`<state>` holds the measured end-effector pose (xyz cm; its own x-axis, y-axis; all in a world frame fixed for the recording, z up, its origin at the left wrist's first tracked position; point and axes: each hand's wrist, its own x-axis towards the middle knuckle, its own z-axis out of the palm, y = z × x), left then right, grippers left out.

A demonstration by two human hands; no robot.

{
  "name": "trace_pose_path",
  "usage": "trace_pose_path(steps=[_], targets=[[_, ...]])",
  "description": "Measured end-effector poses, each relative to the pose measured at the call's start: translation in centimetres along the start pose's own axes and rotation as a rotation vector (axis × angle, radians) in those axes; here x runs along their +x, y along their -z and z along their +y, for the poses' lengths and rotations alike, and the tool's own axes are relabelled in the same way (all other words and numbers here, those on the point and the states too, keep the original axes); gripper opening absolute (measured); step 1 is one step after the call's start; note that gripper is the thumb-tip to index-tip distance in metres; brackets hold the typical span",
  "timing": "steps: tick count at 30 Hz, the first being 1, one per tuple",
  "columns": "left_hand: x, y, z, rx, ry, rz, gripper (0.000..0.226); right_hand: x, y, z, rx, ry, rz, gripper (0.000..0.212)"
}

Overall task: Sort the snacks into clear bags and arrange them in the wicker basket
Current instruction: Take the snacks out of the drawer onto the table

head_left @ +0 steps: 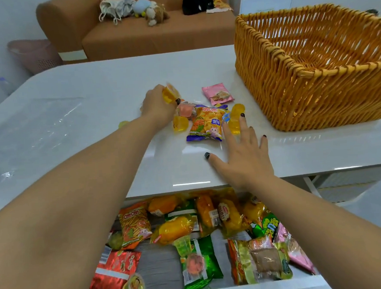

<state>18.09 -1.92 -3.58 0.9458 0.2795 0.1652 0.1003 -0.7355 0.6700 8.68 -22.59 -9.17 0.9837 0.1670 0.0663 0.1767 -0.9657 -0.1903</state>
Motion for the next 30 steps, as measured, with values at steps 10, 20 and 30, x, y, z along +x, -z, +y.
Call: trace_pose_path(steps=[10,20,30], targets=[[-7.9,-0.4,-3.8,-0.032,-0.235,0.129,0.063,-0.4,0.1,-0.1,0.071,0.032,0.113,0.082],[-6.9,-1.3,-5.4,0.446,0.115,-0.010,0.099,1.2,0.4,-0.3,-0.023,0.166,-0.013,0.071],[-3.3,-1.5,-5.0,0.412,0.038,-0.027,0.102,6.8,-0.1,-1.6,0.066,0.057,-0.029,0.083]])
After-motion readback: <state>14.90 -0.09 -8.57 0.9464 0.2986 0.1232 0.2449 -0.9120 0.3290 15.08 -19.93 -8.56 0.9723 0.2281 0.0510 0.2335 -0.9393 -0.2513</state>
